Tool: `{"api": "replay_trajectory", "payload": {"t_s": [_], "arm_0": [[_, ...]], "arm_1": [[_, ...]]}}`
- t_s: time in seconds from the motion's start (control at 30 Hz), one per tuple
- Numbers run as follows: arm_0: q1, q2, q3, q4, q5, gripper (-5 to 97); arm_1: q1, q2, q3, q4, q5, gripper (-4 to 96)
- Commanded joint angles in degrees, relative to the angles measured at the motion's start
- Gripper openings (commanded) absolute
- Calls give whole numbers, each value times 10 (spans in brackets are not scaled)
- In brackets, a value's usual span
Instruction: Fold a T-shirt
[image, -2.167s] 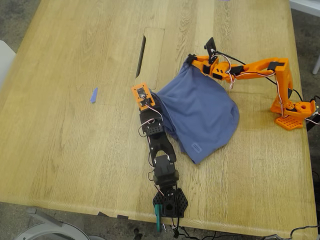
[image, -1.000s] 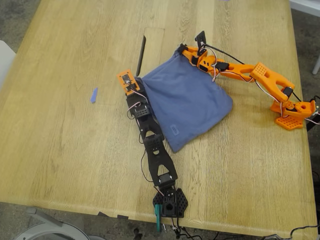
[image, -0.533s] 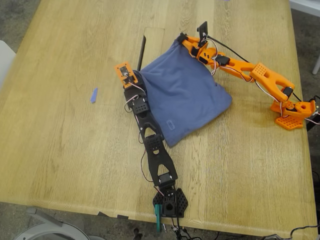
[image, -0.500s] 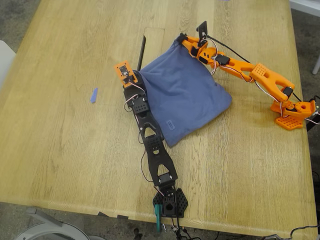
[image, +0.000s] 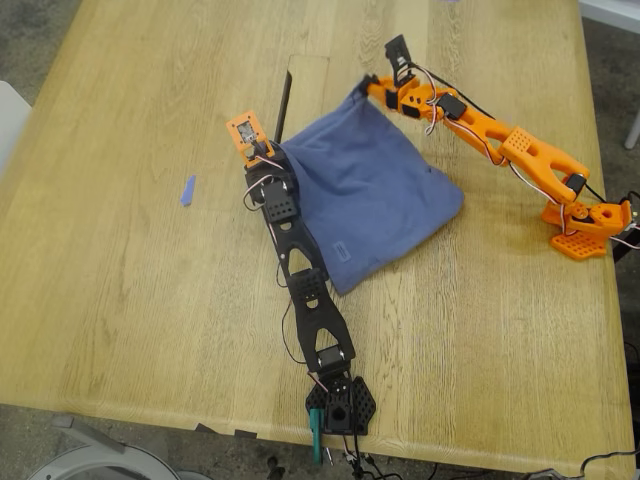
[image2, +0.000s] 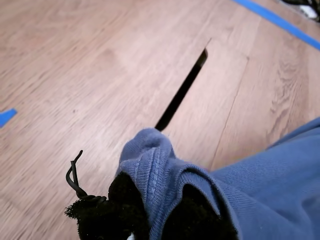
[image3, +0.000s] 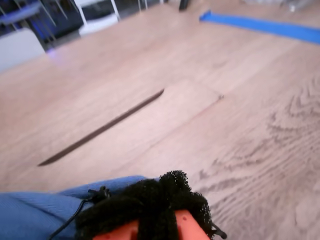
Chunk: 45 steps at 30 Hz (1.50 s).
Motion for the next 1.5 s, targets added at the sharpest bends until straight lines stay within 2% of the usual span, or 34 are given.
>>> {"api": "replay_trajectory", "payload": {"t_s": [0.0,0.17,0.53,0.67,1.17,1.27,1.3,1.4,1.47], "arm_0": [[-32,25,-150,98,4,-3],[-35,-81,-402,314,2,-3],[-17,-35,-400,386,-4,-3],[-8,-20,-401,399,-4,-3],[44,10,-401,428,-4,-2],[47,11,-401,428,-4,-2],[47,10,-401,428,-3,-2],[49,9,-401,432,-3,-2],[54,9,-401,434,-3,-2]], "arm_1": [[19,78,-39,69,-1,0],[11,113,-39,187,-1,0],[4,188,-39,400,-1,0],[0,207,-38,439,1,0],[-42,226,-37,428,9,0],[-57,214,-36,382,20,1],[-61,207,-36,352,26,13],[-74,186,-33,282,50,141],[-83,172,-34,243,85,163]]}}
